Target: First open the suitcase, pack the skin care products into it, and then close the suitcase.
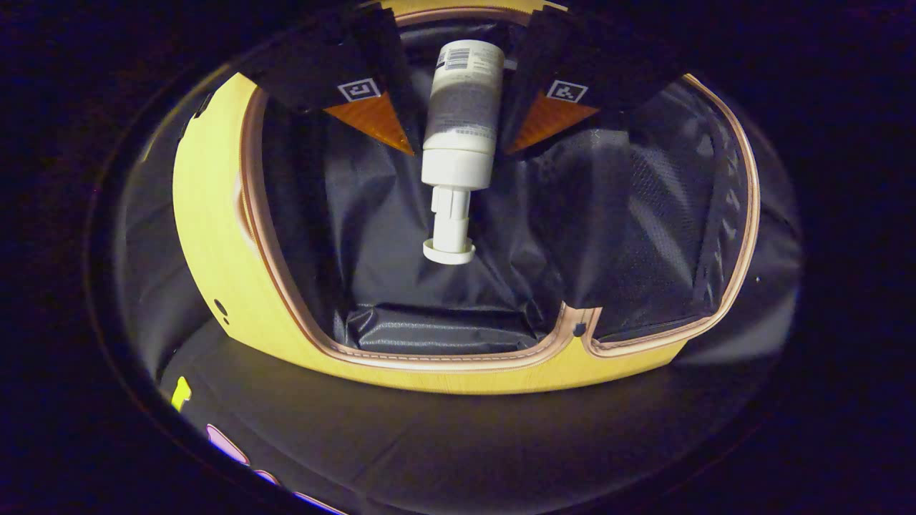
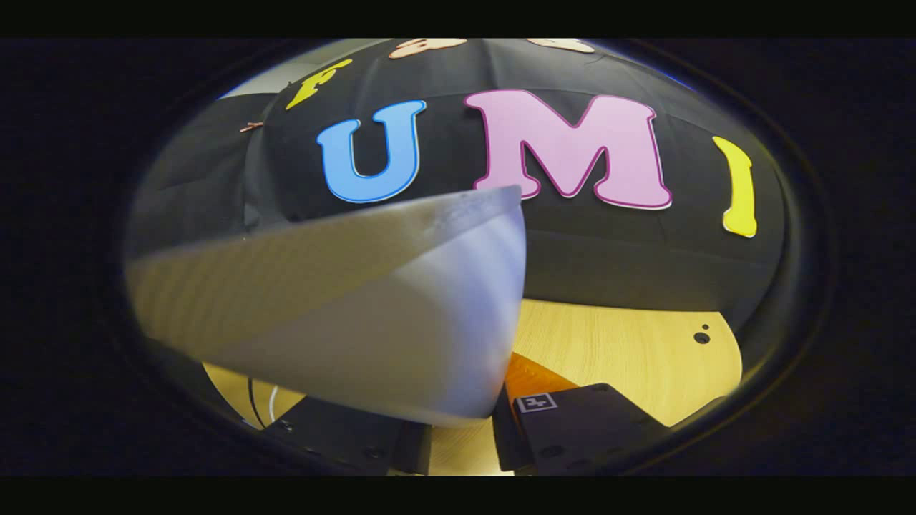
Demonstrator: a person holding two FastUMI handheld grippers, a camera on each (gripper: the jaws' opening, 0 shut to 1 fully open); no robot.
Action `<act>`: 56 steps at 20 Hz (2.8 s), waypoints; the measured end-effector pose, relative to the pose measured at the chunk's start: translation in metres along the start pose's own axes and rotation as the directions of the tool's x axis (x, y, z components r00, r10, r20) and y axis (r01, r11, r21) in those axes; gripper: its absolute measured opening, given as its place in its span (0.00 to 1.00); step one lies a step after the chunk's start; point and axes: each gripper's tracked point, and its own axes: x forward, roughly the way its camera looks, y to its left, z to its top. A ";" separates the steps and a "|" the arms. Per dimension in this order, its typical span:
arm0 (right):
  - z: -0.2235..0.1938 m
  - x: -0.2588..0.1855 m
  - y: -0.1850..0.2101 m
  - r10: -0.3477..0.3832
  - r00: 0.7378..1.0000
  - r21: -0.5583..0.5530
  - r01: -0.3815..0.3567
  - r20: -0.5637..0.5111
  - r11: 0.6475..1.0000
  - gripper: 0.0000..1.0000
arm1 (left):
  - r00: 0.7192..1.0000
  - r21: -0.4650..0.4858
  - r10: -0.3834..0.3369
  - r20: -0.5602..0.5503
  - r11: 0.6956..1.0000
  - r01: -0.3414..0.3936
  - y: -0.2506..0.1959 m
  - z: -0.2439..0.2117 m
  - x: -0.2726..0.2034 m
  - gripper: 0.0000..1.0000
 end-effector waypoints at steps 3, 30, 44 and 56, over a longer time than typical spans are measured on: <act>-0.003 0.011 0.014 0.024 0.998 -0.007 -0.025 -0.060 1.000 0.44 | 0.985 -0.025 0.032 0.168 0.999 -0.028 0.009 0.023 -0.043 0.71; -0.176 0.131 0.059 -0.049 0.734 0.106 0.164 -0.677 0.981 0.47 | 0.834 -0.088 0.018 0.551 0.995 0.036 0.004 -0.030 -0.285 0.72; 0.009 0.037 0.012 -0.167 0.966 0.029 0.175 -0.196 0.984 0.98 | 0.826 -0.317 0.316 0.466 0.932 -0.177 0.263 -0.010 -0.207 0.75; -0.018 -0.045 -0.032 -0.275 0.952 0.018 0.280 -0.134 0.960 0.98 | 0.957 -0.398 0.220 0.191 0.908 -0.129 0.378 0.003 -0.061 0.73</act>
